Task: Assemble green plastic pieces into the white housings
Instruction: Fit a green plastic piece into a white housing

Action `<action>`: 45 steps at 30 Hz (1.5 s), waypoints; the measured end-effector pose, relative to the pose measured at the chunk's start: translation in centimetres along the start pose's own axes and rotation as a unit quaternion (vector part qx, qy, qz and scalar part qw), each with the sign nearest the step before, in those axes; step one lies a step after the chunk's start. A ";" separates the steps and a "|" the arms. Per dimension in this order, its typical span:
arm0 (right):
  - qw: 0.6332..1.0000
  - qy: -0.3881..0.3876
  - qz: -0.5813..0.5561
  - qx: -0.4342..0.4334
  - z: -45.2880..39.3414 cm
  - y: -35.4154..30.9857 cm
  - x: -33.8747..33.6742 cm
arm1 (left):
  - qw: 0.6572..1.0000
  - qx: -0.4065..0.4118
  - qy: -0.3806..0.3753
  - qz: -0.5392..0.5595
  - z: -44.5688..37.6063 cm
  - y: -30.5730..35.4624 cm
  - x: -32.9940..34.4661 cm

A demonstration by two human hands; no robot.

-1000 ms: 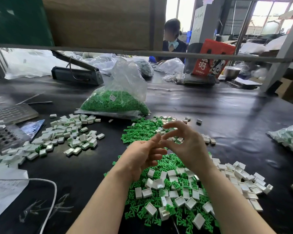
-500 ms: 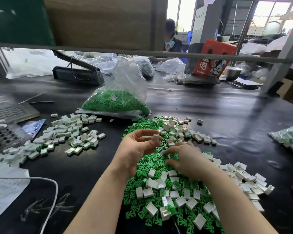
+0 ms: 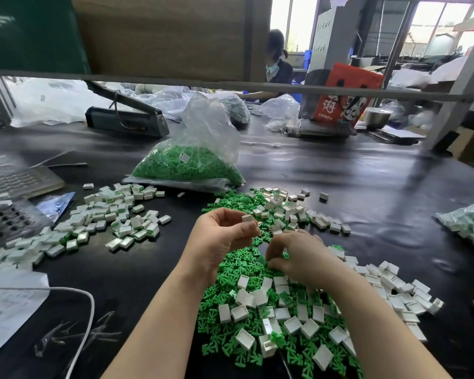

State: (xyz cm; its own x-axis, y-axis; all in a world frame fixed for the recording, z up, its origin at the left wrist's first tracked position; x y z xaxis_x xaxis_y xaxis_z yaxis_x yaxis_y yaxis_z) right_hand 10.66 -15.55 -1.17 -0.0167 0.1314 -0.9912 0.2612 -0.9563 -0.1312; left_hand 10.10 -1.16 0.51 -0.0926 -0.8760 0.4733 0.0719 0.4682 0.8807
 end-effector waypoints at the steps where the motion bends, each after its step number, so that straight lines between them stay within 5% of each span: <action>1: 1.000 0.000 -0.009 0.001 0.0 0.0 0.0 | 1.000 0.002 0.000 0.002 0.0 0.1 0.0; 16: 1.000 -0.008 -0.012 -0.025 0.4 -1.6 -0.2 | 0.986 -0.045 0.026 0.159 -0.5 -0.6 -1.1; 23: 1.000 -0.012 0.003 -0.010 0.4 -1.1 -0.6 | 0.997 -0.039 0.037 0.063 -0.4 -0.7 -1.1; 29: 0.997 0.035 -0.066 0.003 0.6 -0.6 -1.4 | 0.995 -0.044 0.029 0.089 -0.3 -0.8 -1.0; 34: 0.932 0.186 -0.311 0.029 1.3 0.8 -4.9 | 0.993 -0.042 0.017 0.109 -0.4 -0.9 -0.5; 38: 0.867 0.177 -0.466 -0.001 1.5 0.3 -5.2 | 0.995 -0.032 0.013 0.092 -0.4 -0.8 -0.2; 45: 0.813 0.196 -0.547 0.017 1.5 0.5 -5.1 | 0.998 -0.010 0.005 0.067 -0.2 -0.5 0.1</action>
State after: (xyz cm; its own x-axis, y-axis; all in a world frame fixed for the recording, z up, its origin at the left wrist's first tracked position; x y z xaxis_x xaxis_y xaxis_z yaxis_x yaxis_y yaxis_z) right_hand 9.43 -17.14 3.83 0.0896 0.9759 -0.1990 0.2705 -0.2161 -0.9382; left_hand 10.25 -1.52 0.13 -0.0708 -0.8073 0.5859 0.1029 0.5783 0.8093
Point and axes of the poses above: each hand's wrist, its own z-axis away from the middle knuckle, its own x-axis out of the palm, y = z × x, the point moved 10 cm from there along -z, towards the middle knuckle, and after that the axes turned 11 degrees about z, right-handed, at the moved point
